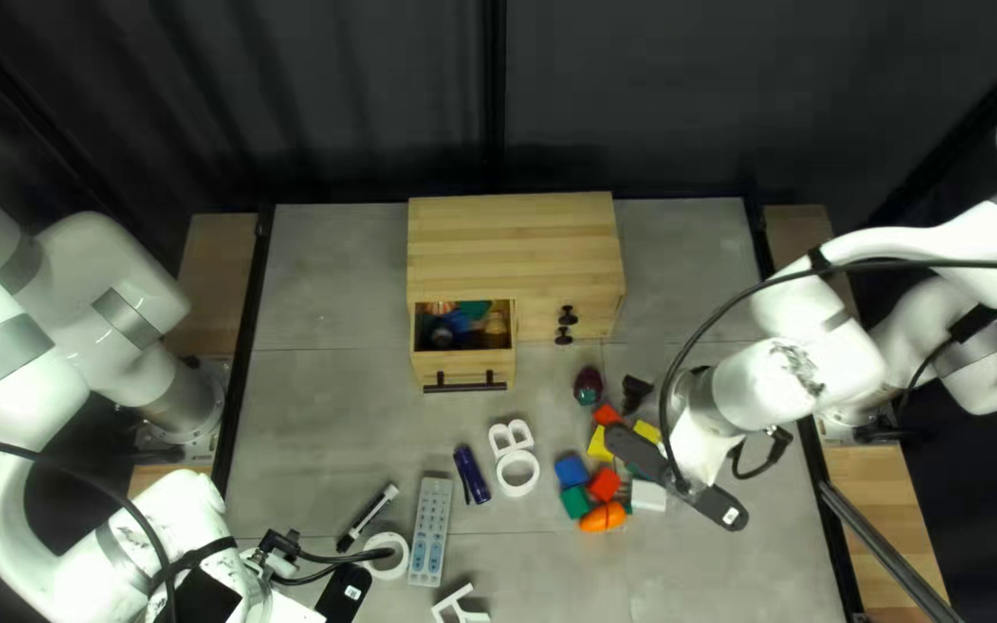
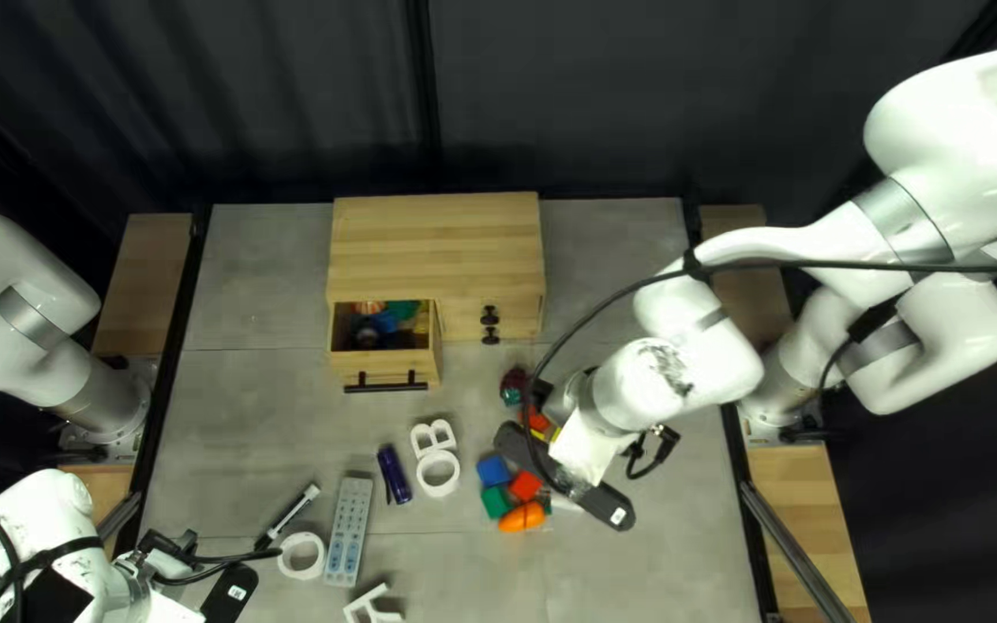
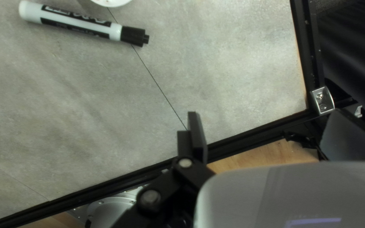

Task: Open drawers and place objects into drawer and close

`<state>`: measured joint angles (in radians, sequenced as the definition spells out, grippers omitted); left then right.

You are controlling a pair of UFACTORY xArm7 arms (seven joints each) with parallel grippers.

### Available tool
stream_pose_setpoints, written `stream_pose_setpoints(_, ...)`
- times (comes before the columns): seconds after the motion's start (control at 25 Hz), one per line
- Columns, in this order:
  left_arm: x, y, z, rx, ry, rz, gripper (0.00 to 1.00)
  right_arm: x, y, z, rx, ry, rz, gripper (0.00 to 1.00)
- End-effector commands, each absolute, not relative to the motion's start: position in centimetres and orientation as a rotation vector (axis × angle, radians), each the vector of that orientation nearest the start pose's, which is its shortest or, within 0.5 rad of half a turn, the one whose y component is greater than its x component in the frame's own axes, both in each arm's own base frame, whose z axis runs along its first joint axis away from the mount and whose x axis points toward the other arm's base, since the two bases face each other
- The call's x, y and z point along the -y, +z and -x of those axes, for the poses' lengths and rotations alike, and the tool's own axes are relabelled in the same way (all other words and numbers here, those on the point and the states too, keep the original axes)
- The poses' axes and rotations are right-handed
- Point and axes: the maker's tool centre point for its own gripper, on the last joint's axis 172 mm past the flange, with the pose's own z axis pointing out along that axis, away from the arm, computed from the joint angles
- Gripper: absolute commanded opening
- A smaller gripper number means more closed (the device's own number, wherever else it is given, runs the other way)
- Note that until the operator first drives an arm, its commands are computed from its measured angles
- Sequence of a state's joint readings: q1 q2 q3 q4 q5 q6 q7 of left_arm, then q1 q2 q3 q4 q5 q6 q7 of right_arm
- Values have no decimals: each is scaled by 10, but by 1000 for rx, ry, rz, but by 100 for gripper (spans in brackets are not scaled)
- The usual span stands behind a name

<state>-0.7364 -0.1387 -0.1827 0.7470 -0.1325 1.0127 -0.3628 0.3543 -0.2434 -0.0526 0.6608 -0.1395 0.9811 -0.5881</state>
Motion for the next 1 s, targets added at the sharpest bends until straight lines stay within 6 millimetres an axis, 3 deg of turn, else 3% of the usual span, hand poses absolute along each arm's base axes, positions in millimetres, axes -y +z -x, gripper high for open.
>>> stream_pose_setpoints(0.04,305,131,-207,-735,238,3034,100,-78,119,-326,1360,309,2857,100)
stream_pose_setpoints(0.2,305,131,-207,-735,238,3034,100,-81,101,-313,1231,394,2883,100)
stream_pose_setpoints(0.48,305,131,-207,-735,238,3034,100,-78,90,-309,1170,445,2976,100)
stream_pose_setpoints(0.72,305,131,-207,-735,238,3034,100,-63,63,-302,1125,517,3015,100)
stream_pose_setpoints(1.0,305,131,-207,-735,238,3034,100,-50,49,-296,1070,564,3047,94)
